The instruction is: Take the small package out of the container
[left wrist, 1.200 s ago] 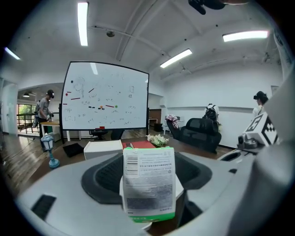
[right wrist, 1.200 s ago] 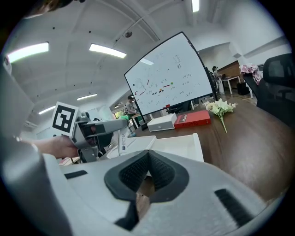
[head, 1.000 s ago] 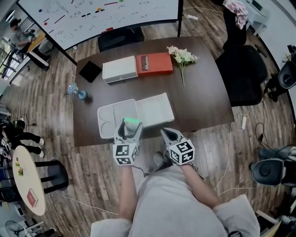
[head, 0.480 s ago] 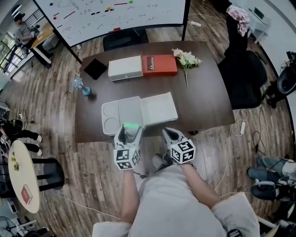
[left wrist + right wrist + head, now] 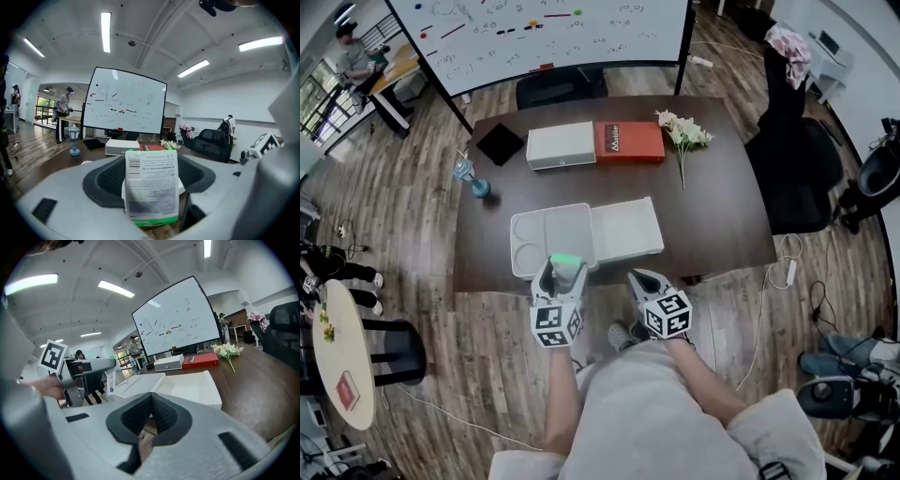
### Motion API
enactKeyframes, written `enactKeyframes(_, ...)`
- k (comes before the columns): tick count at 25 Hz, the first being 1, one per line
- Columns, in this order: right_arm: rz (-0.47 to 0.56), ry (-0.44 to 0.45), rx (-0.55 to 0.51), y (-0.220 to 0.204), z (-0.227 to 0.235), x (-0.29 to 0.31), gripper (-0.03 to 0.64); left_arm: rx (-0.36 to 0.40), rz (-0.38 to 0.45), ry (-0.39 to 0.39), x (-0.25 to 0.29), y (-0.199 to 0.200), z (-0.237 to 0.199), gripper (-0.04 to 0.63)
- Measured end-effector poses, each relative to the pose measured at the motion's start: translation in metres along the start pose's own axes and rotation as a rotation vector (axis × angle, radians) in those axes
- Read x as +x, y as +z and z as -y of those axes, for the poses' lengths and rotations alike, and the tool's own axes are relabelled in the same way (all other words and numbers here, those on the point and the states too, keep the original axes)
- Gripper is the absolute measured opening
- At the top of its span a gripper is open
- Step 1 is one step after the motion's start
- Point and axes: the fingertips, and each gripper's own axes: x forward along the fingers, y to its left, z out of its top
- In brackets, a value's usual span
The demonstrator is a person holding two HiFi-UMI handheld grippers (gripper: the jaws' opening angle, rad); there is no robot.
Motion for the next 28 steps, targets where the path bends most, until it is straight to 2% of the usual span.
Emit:
enactKeyframes(18,0.006,-0.010,0.006,0.004,0.010,-0.006,0.001,-0.014,-0.035,-0.034,0.009,-0.003,0.014,0.333)
enactKeyframes(28,0.016,-0.012,0.006,0.004,0.015,-0.013,0.002,-0.016,-0.017,-0.032,0.008,0.001,0.020,0.333)
